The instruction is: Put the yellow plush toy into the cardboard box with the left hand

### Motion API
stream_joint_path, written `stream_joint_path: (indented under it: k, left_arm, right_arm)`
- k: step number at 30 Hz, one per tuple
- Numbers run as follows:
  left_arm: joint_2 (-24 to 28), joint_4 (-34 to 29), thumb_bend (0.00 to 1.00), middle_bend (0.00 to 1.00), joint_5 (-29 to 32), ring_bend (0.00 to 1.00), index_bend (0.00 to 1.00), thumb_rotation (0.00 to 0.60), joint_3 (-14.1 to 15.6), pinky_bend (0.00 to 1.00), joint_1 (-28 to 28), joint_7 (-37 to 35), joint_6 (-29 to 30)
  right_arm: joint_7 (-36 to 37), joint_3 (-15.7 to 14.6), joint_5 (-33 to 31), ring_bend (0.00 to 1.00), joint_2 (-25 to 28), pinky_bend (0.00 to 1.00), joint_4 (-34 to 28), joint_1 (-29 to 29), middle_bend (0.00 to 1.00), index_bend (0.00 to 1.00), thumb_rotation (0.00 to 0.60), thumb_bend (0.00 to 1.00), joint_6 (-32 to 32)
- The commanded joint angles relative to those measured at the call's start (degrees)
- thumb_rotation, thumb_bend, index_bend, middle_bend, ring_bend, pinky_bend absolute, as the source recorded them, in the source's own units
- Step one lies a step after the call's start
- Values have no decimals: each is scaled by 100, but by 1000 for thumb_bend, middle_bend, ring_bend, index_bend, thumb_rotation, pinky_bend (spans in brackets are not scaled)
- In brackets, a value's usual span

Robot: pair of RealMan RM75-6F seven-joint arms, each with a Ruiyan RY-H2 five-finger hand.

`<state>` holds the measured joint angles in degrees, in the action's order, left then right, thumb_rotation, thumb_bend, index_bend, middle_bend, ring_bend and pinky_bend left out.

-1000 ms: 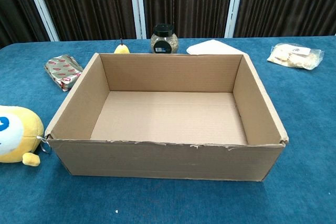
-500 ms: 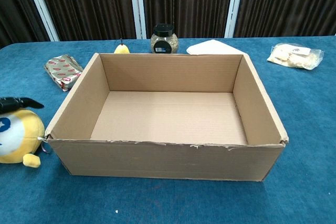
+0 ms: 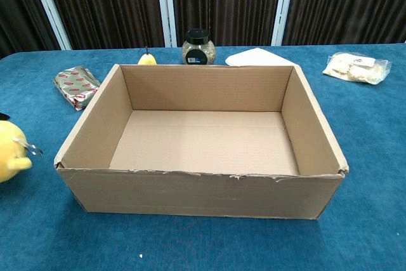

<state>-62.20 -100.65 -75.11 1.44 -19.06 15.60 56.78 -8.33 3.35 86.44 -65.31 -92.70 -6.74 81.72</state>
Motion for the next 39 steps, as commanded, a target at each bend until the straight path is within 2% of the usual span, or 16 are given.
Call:
stream_joint_path:
  k: [1,7,13,19,23,26,28,31,33,36,39]
  left_arm:
    - [91,0,31,0,0,0,0,600,66,103,34,-19,14]
    - [45,90,30,0,104,0,0,600,112,105,3,-8,-107]
    - [-149,295,36,0,399,0,0,600,74,126,-155,296,-321]
    - [-455,657,112,0,1223,1,0,600,-187,284,-275,525,-373]
    - [-632,860,212,0,1511,79,13,600,-255,441,-392,864,-330]
    - [-727,928,310,13,1697,172,123,600,-272,515,-447,1103,-284]
    - [-856,959,379,81,1877,259,212,600,-353,560,-470,1217,-149]
    - [-975,975,513,244,1942,394,369,600,-438,652,-454,1209,21]
    - [-1083,968,630,370,1959,488,510,600,-530,715,-422,1126,202]
    - [-1232,1014,729,439,1765,539,603,600,-602,749,-361,1016,529]
    - [-1297,996,766,444,1540,543,620,600,-639,751,-312,880,768]
  right_arm:
    - [-9,-6,6,0,2,0,-6,-2,55,296,600,0,-1]
    - [11,-20,7,0,16,0,-18,9,55,296,600,0,7]
    - [69,-35,33,0,33,0,-28,23,55,296,600,0,35]
    - [150,-44,34,0,52,0,-41,40,55,296,600,0,52]
    - [186,-42,29,0,60,0,-41,46,55,296,600,0,64]
    - [199,-43,19,0,67,0,-45,54,55,296,600,0,68]
    - [221,-46,17,0,75,0,-52,70,55,296,600,0,90]
    - [241,-47,18,0,80,0,-56,82,55,296,600,0,110]
    - [257,-45,16,0,81,0,-57,88,55,296,600,0,121]
    - [267,-47,19,0,81,0,-56,82,55,296,600,0,110]
    - [260,-48,31,0,80,0,-52,81,55,297,600,0,118]
